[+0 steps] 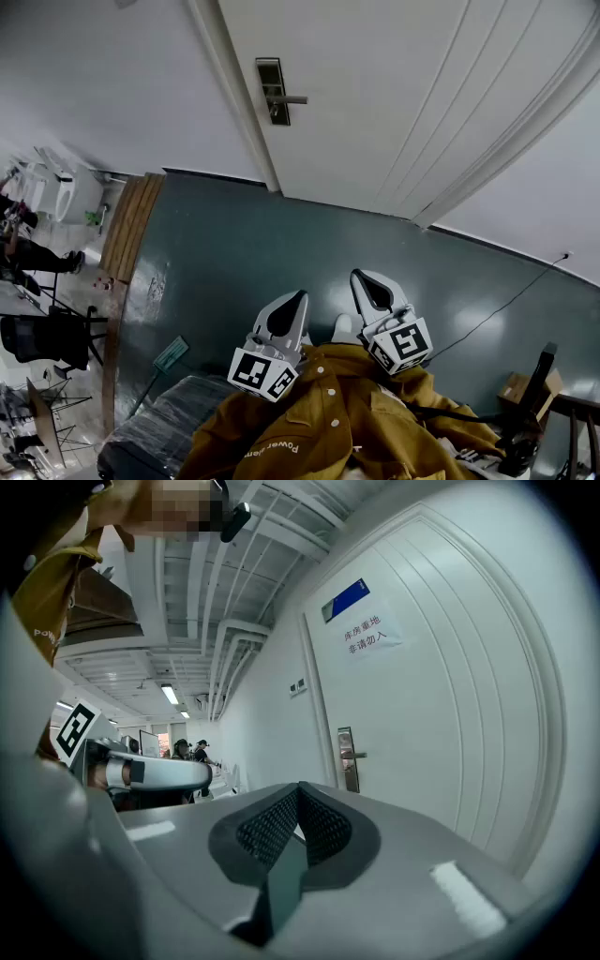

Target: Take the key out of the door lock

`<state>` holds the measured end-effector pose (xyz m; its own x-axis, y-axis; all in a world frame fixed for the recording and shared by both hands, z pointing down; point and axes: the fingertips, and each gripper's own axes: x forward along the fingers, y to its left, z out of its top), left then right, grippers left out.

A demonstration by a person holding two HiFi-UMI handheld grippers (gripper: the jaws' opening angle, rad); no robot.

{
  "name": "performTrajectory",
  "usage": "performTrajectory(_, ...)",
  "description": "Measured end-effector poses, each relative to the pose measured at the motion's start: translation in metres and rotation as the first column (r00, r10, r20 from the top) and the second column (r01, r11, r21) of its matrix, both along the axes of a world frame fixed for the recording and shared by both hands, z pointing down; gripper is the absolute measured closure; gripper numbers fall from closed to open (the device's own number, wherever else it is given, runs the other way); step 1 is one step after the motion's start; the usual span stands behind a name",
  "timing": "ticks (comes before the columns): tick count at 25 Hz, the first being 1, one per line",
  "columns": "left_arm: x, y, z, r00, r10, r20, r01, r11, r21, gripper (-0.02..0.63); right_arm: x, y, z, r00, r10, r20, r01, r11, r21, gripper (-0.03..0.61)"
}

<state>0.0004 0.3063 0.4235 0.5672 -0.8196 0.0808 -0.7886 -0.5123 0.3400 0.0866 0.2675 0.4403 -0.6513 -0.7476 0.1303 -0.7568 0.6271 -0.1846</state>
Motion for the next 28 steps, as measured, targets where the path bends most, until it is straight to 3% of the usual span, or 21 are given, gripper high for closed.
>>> performTrajectory(12, 0.006, -0.002, -0.005, 1.000, -0.001, -0.013, 0.001, 1.000, -0.017, 0.614, 0.006, 0.002, -0.006, 1.000, -0.007, -0.010, 0.007, 1.000, -0.009, 0.574)
performTrajectory(19, 0.026, -0.010, -0.010, 1.000, 0.003, -0.016, -0.003, 1.000, -0.031, 0.614, 0.029, -0.006, -0.012, 0.999, -0.001, 0.048, 0.002, 1.000, -0.027, 0.572)
performTrajectory(28, 0.030, -0.035, -0.019, 0.992, -0.122, 0.016, 0.123, 0.991, -0.047, 0.614, 0.058, -0.040, -0.019, 0.997, -0.045, 0.067, 0.047, 0.998, -0.031, 0.558)
